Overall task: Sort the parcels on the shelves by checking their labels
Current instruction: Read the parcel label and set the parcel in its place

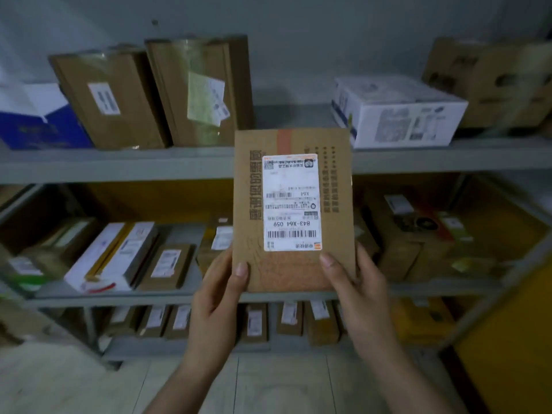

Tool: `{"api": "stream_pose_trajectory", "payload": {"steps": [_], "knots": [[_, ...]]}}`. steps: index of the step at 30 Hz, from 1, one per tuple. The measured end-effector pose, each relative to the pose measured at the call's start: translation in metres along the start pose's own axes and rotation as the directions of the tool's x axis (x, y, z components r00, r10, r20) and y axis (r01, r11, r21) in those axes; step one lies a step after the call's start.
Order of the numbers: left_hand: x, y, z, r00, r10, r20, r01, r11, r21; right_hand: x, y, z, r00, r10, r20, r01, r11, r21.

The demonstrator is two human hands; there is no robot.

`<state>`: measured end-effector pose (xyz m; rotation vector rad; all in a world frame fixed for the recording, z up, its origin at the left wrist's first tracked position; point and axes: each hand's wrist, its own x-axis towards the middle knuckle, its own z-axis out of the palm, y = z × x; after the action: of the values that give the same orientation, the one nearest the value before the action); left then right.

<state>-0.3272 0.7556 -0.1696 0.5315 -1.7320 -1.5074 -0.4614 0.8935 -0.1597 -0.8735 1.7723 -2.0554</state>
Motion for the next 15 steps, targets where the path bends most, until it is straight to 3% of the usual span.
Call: {"api": "stream_pose_trajectory", "payload": {"steps": [8, 13, 15], "knots": [[-0.092, -0.021, -0.045, 0.993, -0.115, -0.02, 0.115, 0.993, -0.016, -0.084, 0.021, 0.025, 0.992, 0.116, 0.045, -0.118, 0.992, 0.053], [-0.103, -0.012, -0.069, 0.995, -0.077, -0.07, 0.077, 0.997, 0.002, -0.092, 0.01, 0.042, 0.99, 0.117, 0.082, -0.12, 0.992, 0.03], [-0.102, -0.012, -0.077, 0.995, -0.064, -0.079, 0.064, 0.998, -0.004, -0.091, 0.005, 0.047, 0.98, 0.182, 0.077, -0.188, 0.977, 0.095]]}}
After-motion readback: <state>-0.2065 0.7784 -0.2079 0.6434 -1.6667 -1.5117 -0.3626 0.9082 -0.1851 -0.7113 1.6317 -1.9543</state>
